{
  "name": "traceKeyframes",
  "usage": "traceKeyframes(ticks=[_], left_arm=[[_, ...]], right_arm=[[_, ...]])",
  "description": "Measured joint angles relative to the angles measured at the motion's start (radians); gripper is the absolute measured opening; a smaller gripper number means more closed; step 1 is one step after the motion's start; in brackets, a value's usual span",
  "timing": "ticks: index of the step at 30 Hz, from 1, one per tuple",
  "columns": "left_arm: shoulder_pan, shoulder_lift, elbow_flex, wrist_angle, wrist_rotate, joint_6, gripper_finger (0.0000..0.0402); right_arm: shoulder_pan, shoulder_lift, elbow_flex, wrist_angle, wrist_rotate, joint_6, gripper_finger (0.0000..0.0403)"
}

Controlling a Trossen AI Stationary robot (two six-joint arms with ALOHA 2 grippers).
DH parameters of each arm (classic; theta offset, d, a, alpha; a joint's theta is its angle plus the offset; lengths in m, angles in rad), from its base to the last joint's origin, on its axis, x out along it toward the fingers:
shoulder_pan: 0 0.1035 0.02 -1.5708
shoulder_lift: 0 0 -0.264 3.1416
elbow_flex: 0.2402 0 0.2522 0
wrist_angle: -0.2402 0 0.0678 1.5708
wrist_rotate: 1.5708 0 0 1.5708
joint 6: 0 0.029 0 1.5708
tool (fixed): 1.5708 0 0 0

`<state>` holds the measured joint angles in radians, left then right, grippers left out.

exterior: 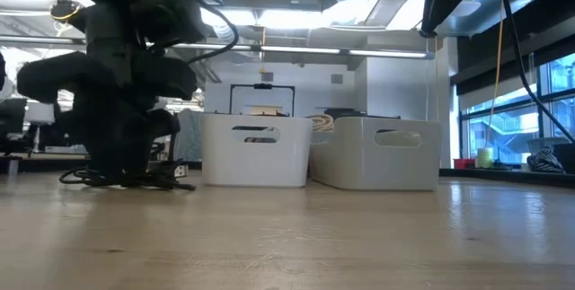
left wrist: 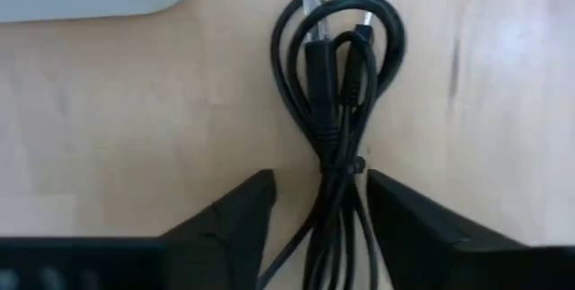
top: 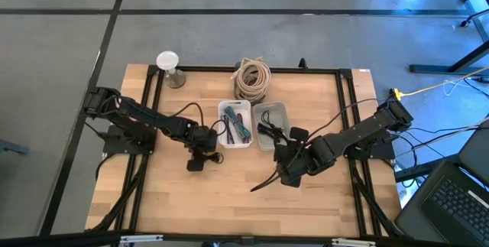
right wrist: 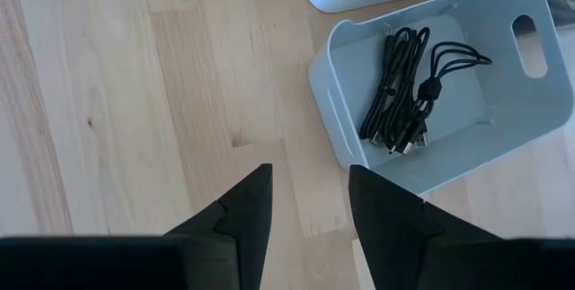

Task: Pick & Place USB Port
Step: Put the black charger cable into the gray bin

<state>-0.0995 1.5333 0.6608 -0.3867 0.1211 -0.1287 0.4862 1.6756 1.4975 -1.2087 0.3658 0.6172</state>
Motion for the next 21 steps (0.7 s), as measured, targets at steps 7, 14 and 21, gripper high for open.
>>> traceKeyframes(ticks=[7,14,21], left_arm=[[-0.028,-0.002,-0.001,0.003,-0.058,-0.021,0.002],[-0.091,-0.1,-0.012,-0.075,-0.038,-0.096,0.0016],[-0.254,-0.321,-0.007,-0.074,-0.266,-0.199,0.0015]], right_arm=[[0.0,0.0,0.0,0.0,0.0,-0.007,0.0151],[0.0,0.0,0.0,-0.001,0.0,-0.014,0.0151],[0.0,0.0,0.0,0.009,0.008,-0.021,0.0151]])
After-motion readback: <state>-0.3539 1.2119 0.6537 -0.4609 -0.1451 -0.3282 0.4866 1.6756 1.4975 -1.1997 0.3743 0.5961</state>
